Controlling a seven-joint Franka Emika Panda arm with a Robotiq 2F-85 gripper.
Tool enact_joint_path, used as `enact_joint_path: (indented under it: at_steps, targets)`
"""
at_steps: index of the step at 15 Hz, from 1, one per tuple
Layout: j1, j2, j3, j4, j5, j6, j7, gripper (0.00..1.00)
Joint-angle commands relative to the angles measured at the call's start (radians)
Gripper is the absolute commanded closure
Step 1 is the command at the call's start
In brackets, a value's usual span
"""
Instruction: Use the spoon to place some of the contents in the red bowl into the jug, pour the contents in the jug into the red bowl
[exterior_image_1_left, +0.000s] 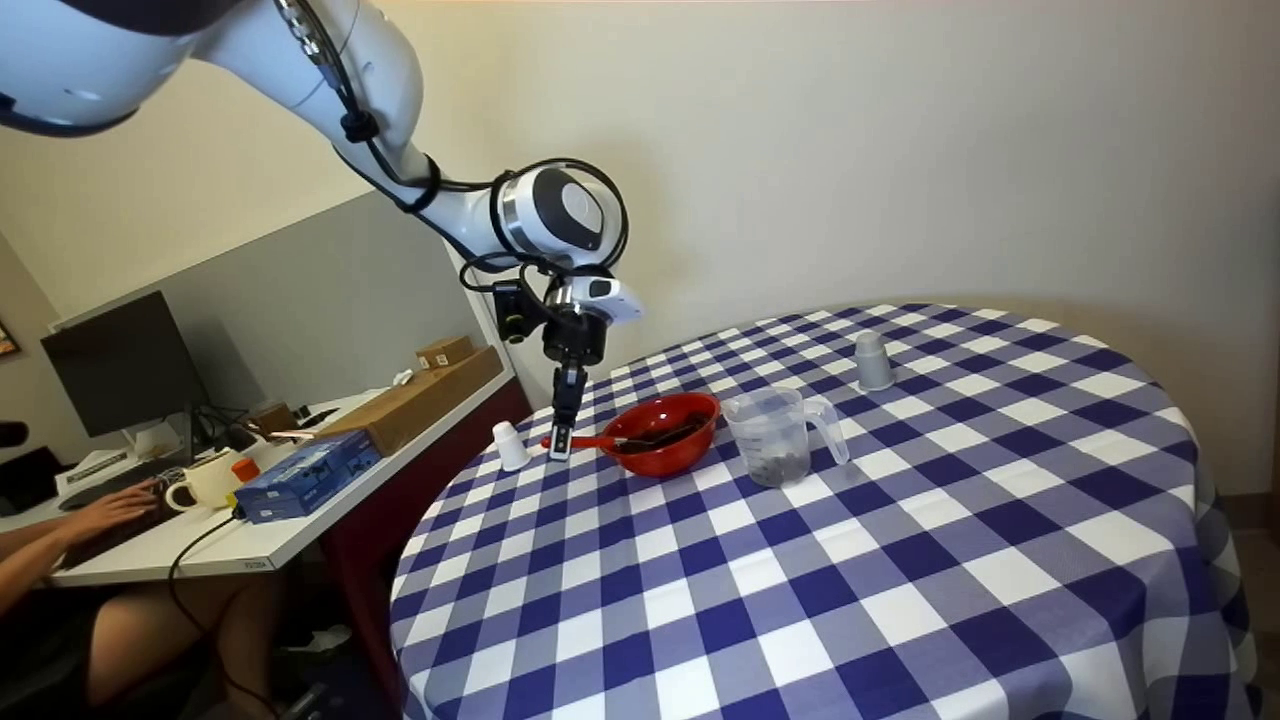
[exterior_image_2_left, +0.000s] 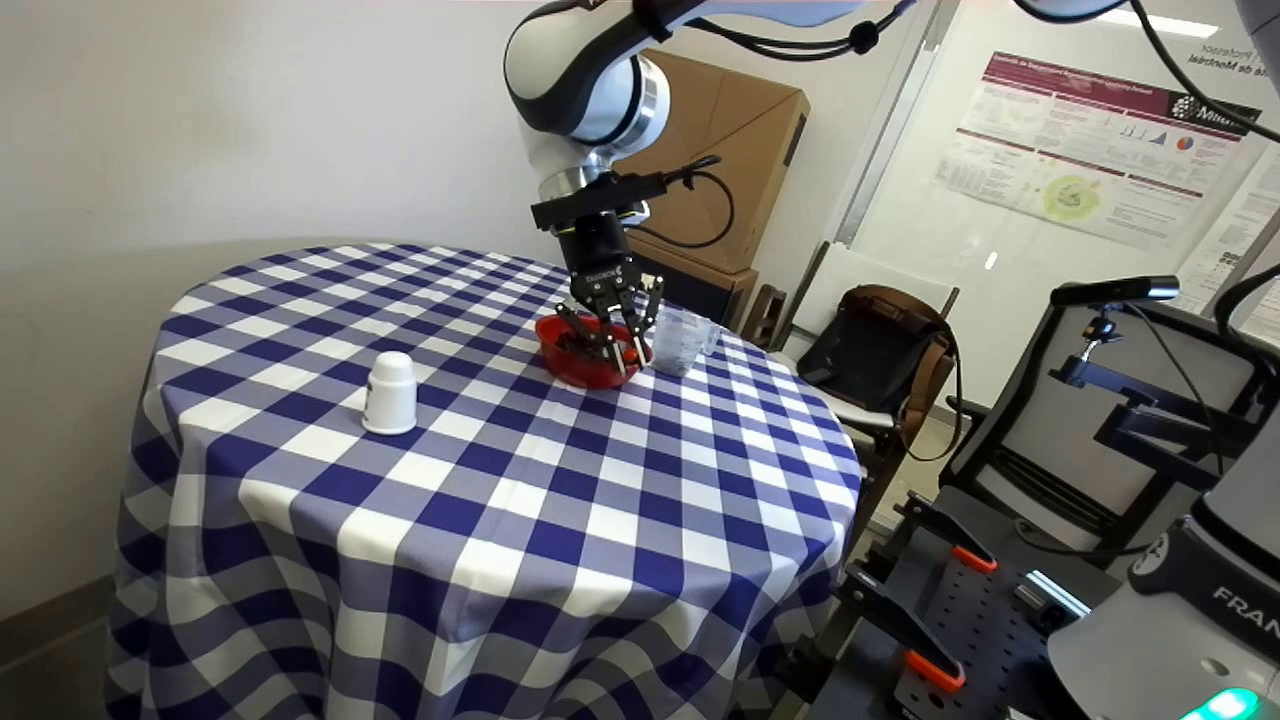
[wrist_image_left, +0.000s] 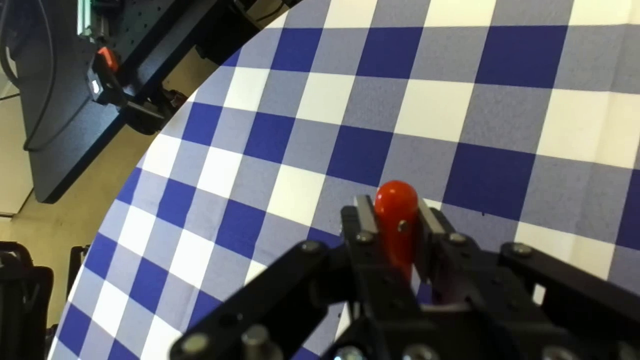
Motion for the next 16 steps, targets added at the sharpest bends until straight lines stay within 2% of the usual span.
enact_joint_path:
  at_steps: [1,11,16]
  targets:
    - [-0.019,0.054,0.012,0.110,0.023,-0.074,-0.024,0.91]
    - [-0.035,0.174,0.010,0.267,0.047,-0.212,-0.017,0.91]
    - [-0.044,0.203,0.024,0.307,0.089,-0.207,-0.023,0.91]
